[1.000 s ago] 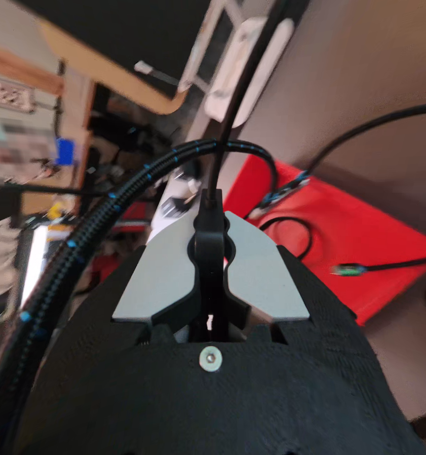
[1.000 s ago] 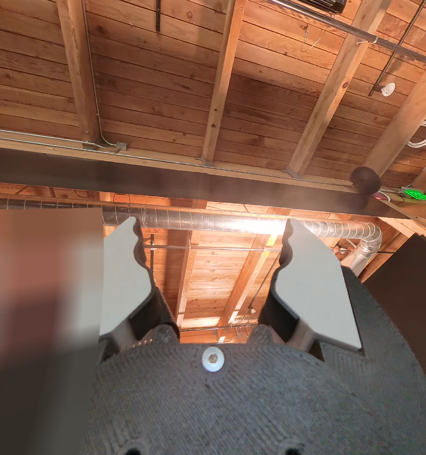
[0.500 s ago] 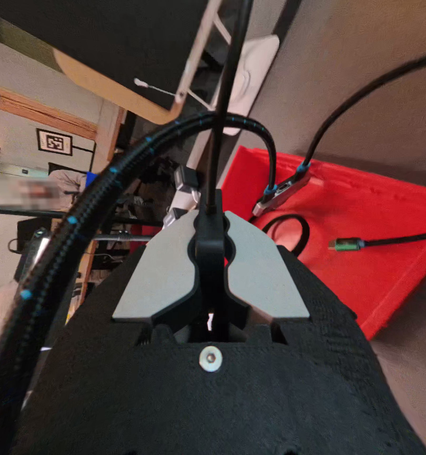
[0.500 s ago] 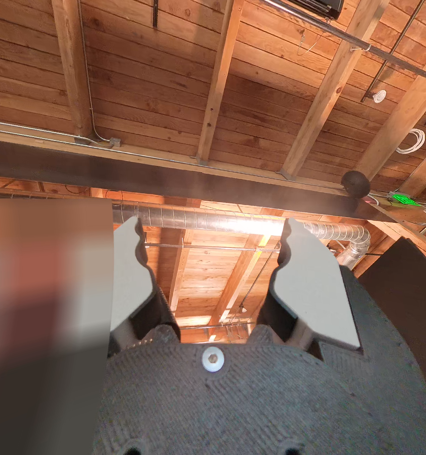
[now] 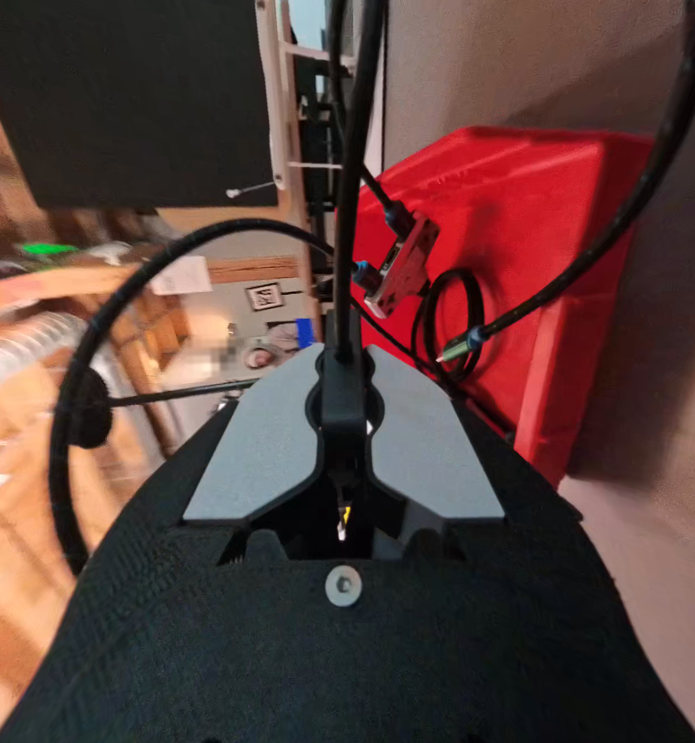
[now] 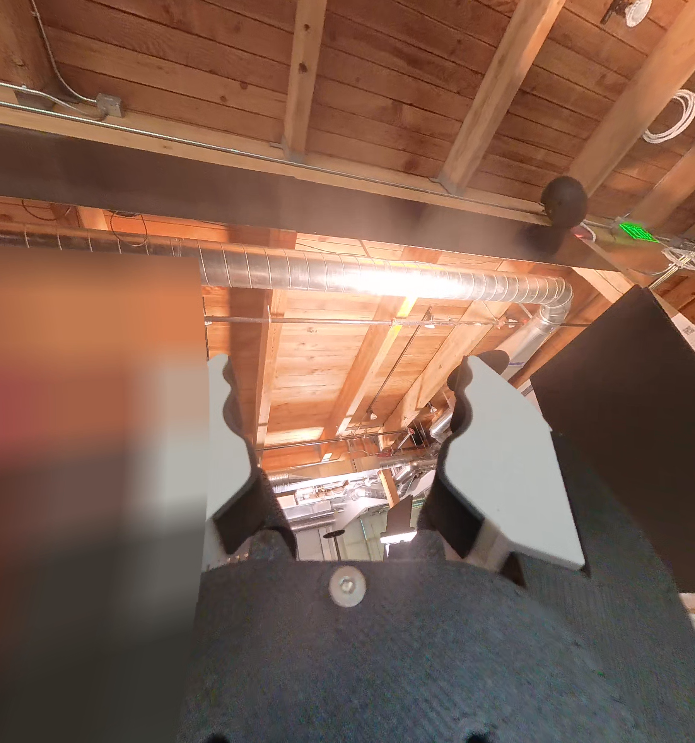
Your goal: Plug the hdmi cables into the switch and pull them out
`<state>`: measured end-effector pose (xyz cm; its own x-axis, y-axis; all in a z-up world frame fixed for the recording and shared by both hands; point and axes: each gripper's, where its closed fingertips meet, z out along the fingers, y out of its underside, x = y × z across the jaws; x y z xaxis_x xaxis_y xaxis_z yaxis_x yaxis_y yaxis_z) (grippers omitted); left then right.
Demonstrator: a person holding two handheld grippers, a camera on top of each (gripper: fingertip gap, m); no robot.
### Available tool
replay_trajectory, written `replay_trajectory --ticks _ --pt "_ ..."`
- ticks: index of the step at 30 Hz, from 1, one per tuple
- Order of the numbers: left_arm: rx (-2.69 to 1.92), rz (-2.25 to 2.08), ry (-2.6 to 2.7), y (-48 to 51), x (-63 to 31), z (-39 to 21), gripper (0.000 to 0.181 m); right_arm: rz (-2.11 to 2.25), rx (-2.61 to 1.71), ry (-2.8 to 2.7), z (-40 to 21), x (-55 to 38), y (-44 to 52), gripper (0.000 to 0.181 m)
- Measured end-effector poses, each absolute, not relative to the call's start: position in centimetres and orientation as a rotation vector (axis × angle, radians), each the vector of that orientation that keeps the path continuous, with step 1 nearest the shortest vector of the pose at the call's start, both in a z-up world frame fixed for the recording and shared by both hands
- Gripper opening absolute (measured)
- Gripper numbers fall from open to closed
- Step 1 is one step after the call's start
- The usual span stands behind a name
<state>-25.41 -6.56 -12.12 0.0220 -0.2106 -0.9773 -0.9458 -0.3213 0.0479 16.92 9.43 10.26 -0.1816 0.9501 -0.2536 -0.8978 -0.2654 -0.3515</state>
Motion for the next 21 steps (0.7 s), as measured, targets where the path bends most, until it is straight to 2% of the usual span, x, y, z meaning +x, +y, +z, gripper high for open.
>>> replay_trajectory --ticks 1,6,10,16,21 --pt "-1.529 1.42 1.283 -7.2 -24.6 -12.7 0.017 1.775 -0.495 -0.136 10.2 17.0 9.5 0.099" --pt "-1.442 1.352 1.364 -9.8 -24.1 -11.5 0.016 1.757 -0.496 -0.125 10.3 17.3 9.5 0.099" --pt "-1.528 1.122 1.171 -10.4 -25.2 -5.9 0.014 1.747 -0.483 -0.12 10.5 17.8 9.6 0.099" --pt "-1.522 0.918 0.588 -9.9 -30.6 4.4 0.014 1.734 -0.473 -0.092 10.5 19.0 10.0 0.1" --pt "-1.424 0.912 0.36 -9.6 -33.3 8.5 0.015 1.704 -0.467 -0.072 10.6 19.7 10.4 0.101"
